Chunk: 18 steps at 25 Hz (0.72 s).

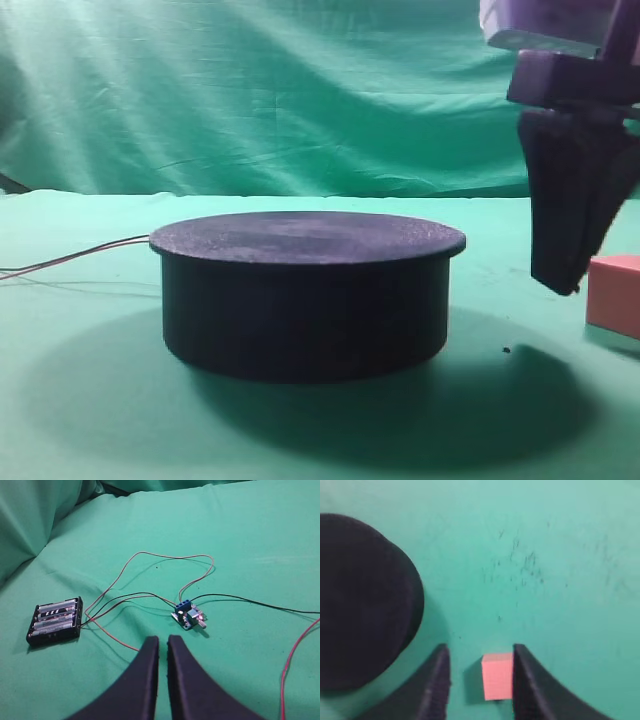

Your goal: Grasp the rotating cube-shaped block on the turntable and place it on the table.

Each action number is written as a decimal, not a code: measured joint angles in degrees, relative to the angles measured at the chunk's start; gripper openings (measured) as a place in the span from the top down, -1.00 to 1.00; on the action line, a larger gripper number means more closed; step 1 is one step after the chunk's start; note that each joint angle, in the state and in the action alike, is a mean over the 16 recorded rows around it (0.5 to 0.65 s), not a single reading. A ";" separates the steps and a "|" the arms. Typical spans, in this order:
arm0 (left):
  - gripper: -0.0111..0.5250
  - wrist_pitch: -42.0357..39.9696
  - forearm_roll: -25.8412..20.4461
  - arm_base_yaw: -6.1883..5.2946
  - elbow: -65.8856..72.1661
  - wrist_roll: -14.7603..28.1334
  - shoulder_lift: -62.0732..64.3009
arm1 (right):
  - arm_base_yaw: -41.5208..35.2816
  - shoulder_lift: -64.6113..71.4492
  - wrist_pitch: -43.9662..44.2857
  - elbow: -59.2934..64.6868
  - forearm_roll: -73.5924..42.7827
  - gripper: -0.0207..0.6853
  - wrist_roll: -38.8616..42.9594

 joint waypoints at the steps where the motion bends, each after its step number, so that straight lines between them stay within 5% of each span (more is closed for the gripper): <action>1: 0.96 0.00 0.00 0.00 0.00 0.00 0.00 | 0.00 -1.78 1.32 -0.54 -0.26 0.27 0.30; 8: 0.96 0.00 0.00 0.00 0.00 0.00 0.00 | 0.00 -14.97 8.59 0.26 -1.82 0.87 2.83; 18: 0.96 0.00 0.00 0.00 0.00 0.00 0.00 | 0.00 -28.77 8.94 7.43 -1.74 0.94 4.91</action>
